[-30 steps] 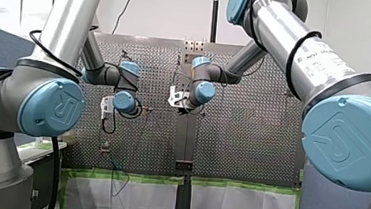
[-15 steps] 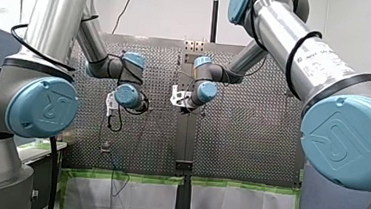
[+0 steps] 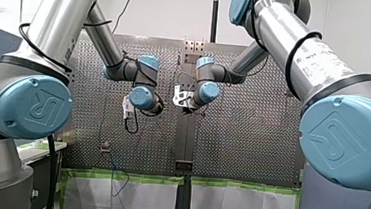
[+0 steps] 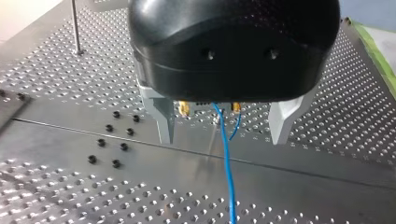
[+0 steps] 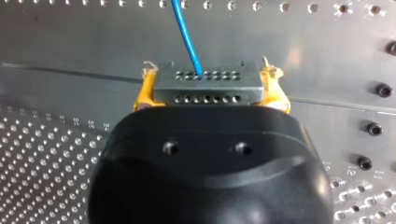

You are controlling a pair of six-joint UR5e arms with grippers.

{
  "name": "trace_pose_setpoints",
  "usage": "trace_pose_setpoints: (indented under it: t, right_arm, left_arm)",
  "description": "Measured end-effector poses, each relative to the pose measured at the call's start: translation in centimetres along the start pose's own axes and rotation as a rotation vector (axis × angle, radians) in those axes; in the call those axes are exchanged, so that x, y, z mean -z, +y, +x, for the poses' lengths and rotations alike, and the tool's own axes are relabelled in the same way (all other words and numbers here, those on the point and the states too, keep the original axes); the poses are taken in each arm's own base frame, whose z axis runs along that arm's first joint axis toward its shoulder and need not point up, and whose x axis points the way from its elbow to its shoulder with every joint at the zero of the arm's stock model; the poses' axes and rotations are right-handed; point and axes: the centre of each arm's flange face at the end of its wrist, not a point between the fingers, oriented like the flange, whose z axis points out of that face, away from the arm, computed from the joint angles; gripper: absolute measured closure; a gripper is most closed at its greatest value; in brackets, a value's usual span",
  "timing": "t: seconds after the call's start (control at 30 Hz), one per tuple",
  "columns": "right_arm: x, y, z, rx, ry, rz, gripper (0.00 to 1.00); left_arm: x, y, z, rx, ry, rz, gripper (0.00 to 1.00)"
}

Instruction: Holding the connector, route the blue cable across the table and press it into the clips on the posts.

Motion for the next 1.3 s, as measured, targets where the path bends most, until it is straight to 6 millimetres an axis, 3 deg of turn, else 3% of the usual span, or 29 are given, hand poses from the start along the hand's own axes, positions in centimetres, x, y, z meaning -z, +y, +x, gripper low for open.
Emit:
trace_pose_setpoints:
  t: [0.43,0.67,1.13,1.2,1.23,1.27,1.3]
  right_arm:
    - [0.0,0.0,0.0,0.001,0.0,0.01,1.0]
    - [-0.1,0.1,0.0,0.001,0.001,0.008,1.0]
    - [-0.1,0.6,0.1,-0.002,0.0,0.012,1.0]
    - [-0.1,0.6,0.1,-0.002,0.0,0.011,1.0]
    - [-0.1,0.7,0.1,-0.002,0.0,0.01,1.0]
    - [-0.1,0.7,0.1,-0.002,0.001,0.01,1.0]
    - [-0.1,0.7,0.1,-0.002,0.001,0.01,1.0]
  left_arm:
    - [-4.5,-0.9,1.3,0.013,-0.017,-0.035,0.0]
    - [-7.0,-1.3,1.1,0.034,-0.051,-0.033,0.0]
    - [-11.4,-2.6,3.1,0.032,-0.05,-0.063,0.0]
    - [-11.8,-2.8,2.7,0.032,-0.058,-0.074,0.03]
    - [-12.0,-2.9,2.4,0.029,-0.065,-0.082,0.16]
    - [-12.2,-3.1,2.1,0.026,-0.071,-0.088,0.38]
    - [-12.4,-3.2,1.8,0.021,-0.076,-0.093,0.38]
